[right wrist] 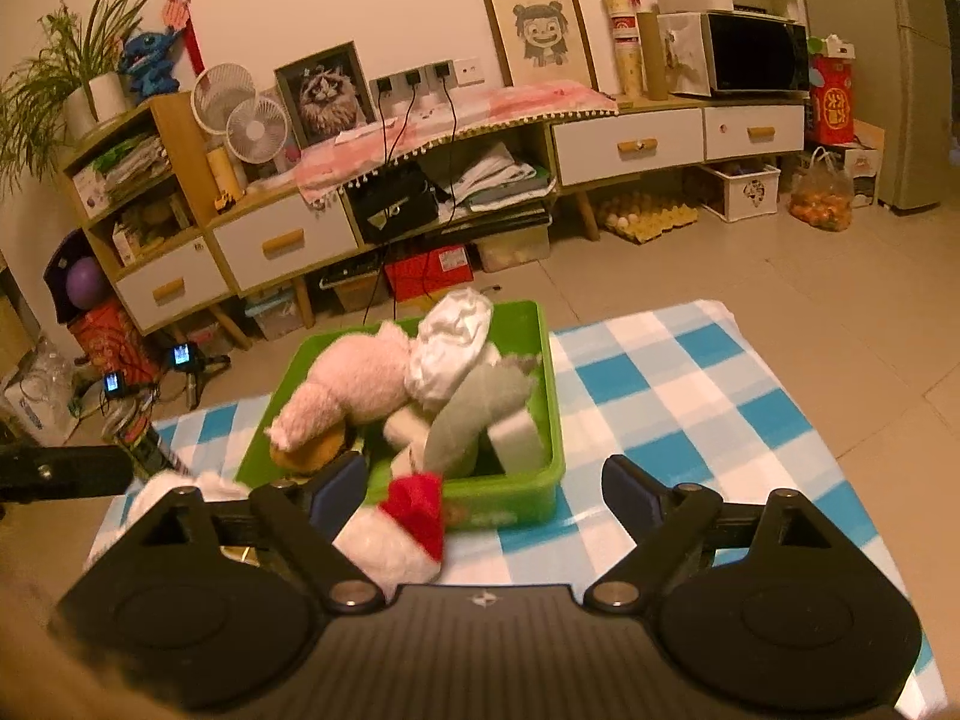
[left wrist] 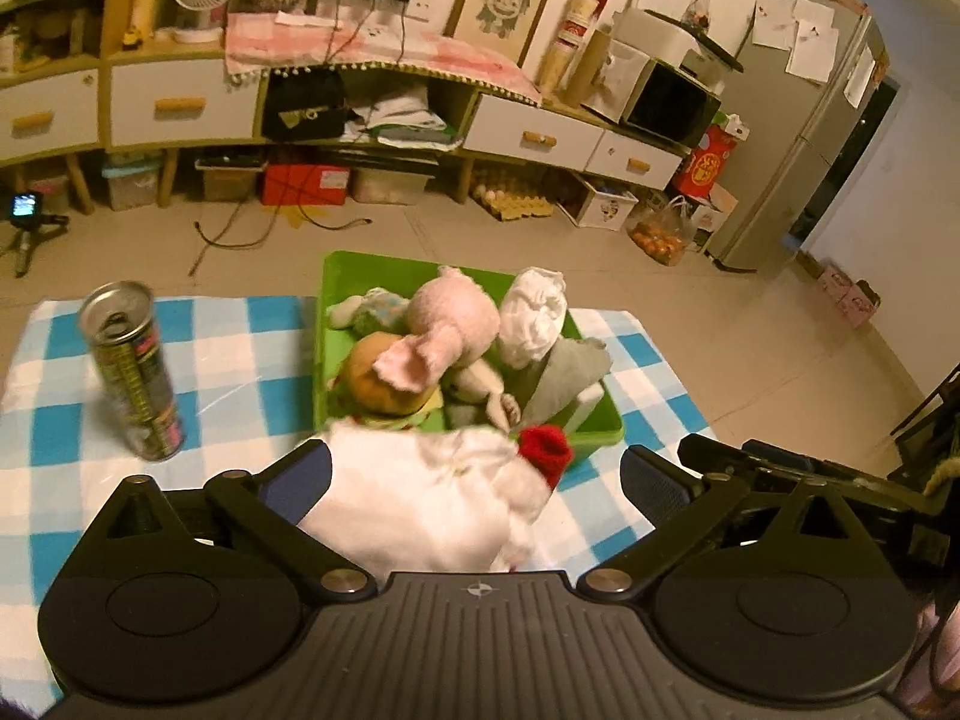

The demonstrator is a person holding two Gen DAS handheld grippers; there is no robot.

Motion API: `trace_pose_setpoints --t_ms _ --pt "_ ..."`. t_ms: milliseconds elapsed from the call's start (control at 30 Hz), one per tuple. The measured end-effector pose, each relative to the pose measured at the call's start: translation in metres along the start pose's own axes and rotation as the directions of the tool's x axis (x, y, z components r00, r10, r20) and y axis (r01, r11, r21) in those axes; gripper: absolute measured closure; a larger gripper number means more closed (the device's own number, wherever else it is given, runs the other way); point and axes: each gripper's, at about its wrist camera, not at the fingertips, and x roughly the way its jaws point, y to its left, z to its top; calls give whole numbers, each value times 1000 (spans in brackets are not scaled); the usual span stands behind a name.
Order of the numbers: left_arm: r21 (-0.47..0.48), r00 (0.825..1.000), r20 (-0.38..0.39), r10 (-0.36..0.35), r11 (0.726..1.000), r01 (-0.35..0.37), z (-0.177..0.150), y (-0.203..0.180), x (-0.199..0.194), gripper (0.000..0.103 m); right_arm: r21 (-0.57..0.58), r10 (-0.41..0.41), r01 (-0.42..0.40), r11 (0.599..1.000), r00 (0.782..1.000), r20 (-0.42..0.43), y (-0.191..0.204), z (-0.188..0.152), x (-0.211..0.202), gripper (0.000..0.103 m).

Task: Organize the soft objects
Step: 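Withdraw both tools from the bin back over the table, then move left tool to the brown disc by the carton while right tool moves to the 'I'm Milk tea' disc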

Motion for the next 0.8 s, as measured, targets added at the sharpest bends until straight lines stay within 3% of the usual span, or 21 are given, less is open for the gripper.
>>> trace_pose_setpoints --t_ms 400,800 --pt "-14 998 30 64 998 -64 -57 22 -37 5 4 -12 12 1000 993 -119 19 -39 -15 63" --pt "1 983 39 178 984 -178 -98 45 -32 5 -15 41 -44 999 986 -160 26 -71 -15 62"
